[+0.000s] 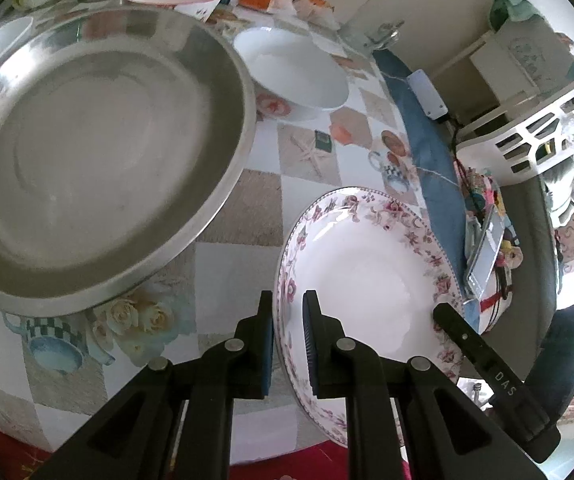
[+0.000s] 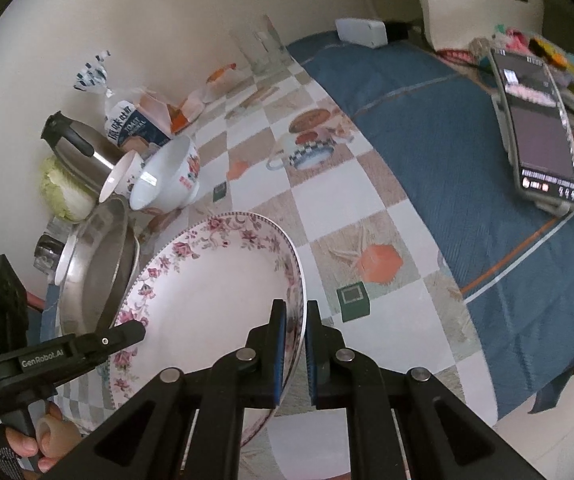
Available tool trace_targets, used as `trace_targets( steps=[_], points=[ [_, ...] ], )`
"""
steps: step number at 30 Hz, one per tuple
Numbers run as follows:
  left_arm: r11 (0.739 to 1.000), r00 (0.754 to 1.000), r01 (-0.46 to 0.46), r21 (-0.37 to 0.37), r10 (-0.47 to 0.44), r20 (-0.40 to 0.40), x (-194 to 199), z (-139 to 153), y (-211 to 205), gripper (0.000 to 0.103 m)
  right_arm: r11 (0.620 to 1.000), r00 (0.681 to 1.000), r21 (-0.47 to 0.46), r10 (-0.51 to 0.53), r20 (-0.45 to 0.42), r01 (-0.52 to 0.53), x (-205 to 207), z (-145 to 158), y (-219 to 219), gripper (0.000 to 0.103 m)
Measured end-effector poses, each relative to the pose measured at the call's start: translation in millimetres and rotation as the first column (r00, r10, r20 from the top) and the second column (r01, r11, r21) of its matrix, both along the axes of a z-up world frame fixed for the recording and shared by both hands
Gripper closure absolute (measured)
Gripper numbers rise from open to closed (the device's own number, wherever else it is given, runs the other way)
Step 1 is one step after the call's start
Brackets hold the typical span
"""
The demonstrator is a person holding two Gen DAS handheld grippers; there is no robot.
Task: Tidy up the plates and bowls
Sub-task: 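Lift the pink-floral plate with both grippers and carry it toward the steel basin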
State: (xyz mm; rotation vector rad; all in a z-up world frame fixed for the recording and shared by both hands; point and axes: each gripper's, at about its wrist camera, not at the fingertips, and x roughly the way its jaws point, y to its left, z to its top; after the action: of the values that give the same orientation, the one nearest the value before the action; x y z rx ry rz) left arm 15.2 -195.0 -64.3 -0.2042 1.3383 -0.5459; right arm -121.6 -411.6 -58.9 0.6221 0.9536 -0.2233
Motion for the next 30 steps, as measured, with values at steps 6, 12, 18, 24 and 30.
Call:
trace_targets(
  steps=[6,12,18,24,30],
  points=[
    [0.999,1.0,-0.017,-0.04,0.018,0.011,2,11,9,0.089,0.999,1.0,-0.043,0.007,0.016,-0.006,3,20,6,0.094],
    [0.996,0.999,-0.039,-0.078,0.04,0.02,6,21,21,0.089,0.997,0.999,-0.073,0.022,0.027,-0.02,11,37,14,0.094],
    [0.99,0.997,-0.072,-0.12,0.075,0.025,11,32,36,0.089,0.994,0.999,-0.099,0.043,0.032,-0.04,22,53,25,0.094],
    [0.984,0.993,-0.106,-0.143,0.113,0.044,17,43,52,0.089,0.991,0.997,-0.122,0.067,0.044,-0.061,37,69,37,0.094],
    [0.974,0.984,-0.148,-0.173,0.162,0.072,27,56,76,0.089,0.987,0.994,-0.131,0.097,0.055,-0.089,52,81,55,0.094]
  ],
)
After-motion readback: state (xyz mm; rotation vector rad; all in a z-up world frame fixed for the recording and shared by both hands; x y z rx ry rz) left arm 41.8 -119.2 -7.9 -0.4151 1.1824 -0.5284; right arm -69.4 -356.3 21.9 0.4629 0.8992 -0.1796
